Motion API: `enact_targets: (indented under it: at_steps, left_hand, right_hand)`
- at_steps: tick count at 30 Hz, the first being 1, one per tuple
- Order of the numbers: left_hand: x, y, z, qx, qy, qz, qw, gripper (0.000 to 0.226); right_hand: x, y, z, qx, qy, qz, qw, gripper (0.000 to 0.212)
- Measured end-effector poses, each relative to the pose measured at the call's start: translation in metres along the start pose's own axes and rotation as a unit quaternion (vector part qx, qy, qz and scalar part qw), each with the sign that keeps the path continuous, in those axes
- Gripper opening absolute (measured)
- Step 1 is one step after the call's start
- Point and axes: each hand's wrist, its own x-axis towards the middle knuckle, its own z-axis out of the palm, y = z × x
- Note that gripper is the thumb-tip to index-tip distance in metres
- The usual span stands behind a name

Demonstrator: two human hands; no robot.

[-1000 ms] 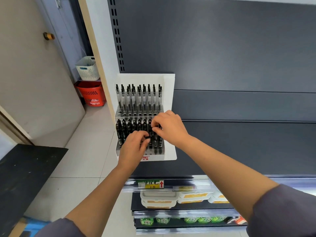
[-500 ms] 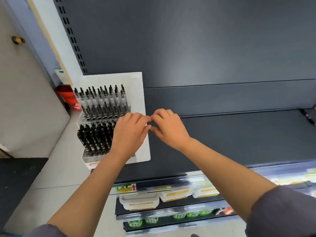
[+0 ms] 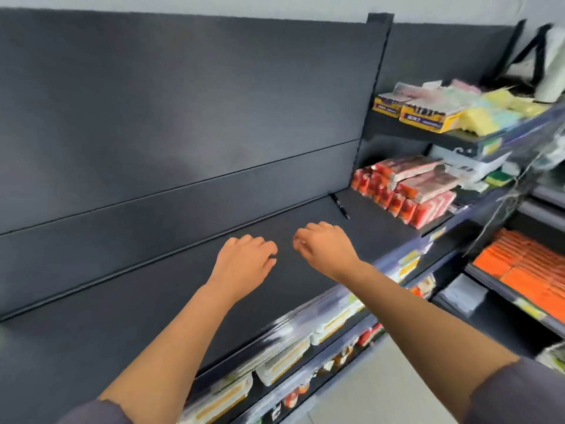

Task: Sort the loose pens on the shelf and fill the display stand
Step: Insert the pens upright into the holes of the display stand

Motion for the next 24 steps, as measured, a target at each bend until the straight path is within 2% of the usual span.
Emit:
enact_targets:
  at_steps: [5, 8, 13, 18, 21, 24]
  left_hand:
    - [0.107, 0.041, 0.038, -0.050, -0.040, 0.035, 0.997, 0.029]
    - [0.175, 0.058, 0.068, -0.082, -0.062, 0.037, 0.994, 0.030]
    - [0.277, 0.083, 0.122, -0.096, -0.161, 0.001, 0.982, 0.035]
    - [0.336, 0.094, 0.169, -0.117, -0.260, -0.061, 0.957, 0.043]
    - [0.350, 0.097, 0.185, -0.128, -0.267, -0.097, 0.950, 0.037]
    - [0.356, 0.101, 0.192, -0.133, -0.243, -0.113, 0.954, 0.029]
  right_hand:
    - [0.016, 0.104, 0.007, 0.062, -0.034, 0.103, 0.992, 0.024]
    - [0.039, 0.159, 0.014, 0.071, -0.051, 0.134, 0.987, 0.025]
    - [0.082, 0.233, 0.030, 0.095, -0.109, 0.172, 0.974, 0.025]
    - [0.110, 0.283, 0.048, 0.127, -0.155, 0.197, 0.960, 0.027]
    - [0.121, 0.297, 0.060, 0.141, -0.169, 0.203, 0.954, 0.028]
    - [0.130, 0.303, 0.068, 0.156, -0.185, 0.198, 0.950, 0.028]
